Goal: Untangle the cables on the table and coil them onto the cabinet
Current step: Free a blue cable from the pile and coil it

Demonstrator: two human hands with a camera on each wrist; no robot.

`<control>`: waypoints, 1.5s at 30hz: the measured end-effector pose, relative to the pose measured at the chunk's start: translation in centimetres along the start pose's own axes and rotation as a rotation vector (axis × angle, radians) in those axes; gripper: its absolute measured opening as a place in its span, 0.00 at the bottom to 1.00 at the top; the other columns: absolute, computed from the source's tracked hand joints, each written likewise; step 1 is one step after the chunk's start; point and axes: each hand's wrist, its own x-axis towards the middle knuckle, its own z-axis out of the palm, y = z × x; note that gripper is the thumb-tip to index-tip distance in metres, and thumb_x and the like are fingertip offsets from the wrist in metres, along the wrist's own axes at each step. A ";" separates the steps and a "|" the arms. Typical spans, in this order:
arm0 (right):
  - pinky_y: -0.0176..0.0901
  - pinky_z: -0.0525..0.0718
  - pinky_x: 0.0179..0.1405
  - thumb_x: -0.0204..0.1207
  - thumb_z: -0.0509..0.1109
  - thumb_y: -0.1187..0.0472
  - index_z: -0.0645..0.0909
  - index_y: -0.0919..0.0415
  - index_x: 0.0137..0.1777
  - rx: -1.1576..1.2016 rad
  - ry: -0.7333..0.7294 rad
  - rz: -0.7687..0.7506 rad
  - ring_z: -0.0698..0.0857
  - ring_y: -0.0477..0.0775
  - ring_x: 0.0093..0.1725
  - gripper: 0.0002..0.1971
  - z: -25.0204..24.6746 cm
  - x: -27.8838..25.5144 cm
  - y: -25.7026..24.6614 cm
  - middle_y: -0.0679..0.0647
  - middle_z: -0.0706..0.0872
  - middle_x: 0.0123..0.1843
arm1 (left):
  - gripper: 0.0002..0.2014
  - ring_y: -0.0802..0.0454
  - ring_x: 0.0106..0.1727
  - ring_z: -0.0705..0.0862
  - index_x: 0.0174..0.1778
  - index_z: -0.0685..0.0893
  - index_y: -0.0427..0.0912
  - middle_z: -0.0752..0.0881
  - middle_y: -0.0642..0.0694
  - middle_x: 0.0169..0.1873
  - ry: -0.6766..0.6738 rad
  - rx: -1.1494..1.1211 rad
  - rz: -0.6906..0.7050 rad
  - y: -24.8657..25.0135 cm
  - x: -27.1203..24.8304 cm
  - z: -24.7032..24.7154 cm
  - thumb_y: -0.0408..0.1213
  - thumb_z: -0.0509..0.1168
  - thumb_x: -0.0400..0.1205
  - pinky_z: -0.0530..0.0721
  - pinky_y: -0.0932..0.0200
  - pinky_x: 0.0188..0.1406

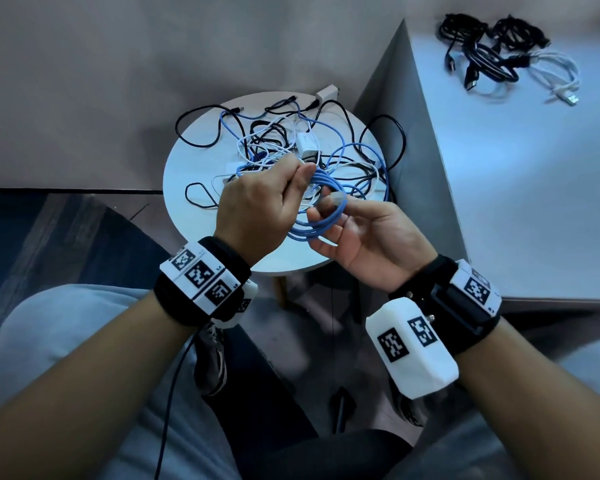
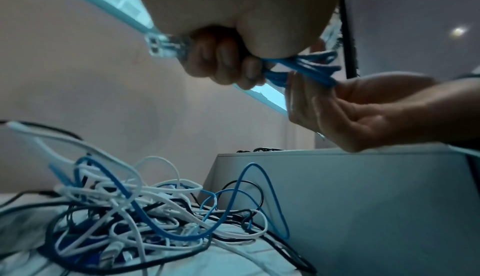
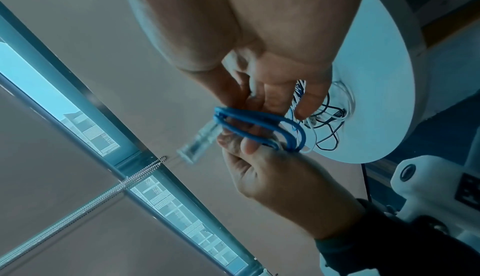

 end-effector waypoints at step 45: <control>0.48 0.89 0.55 0.85 0.59 0.71 0.84 0.56 0.58 -1.067 0.315 -0.494 0.93 0.50 0.44 0.14 -1.0 0.8 0.6 0.52 0.88 0.44 | 0.05 0.61 0.47 0.85 0.52 0.87 0.45 0.88 0.60 0.42 -0.385 -0.435 -0.170 -2.3 1.8 -1.3 0.38 0.66 0.88 0.82 0.59 0.50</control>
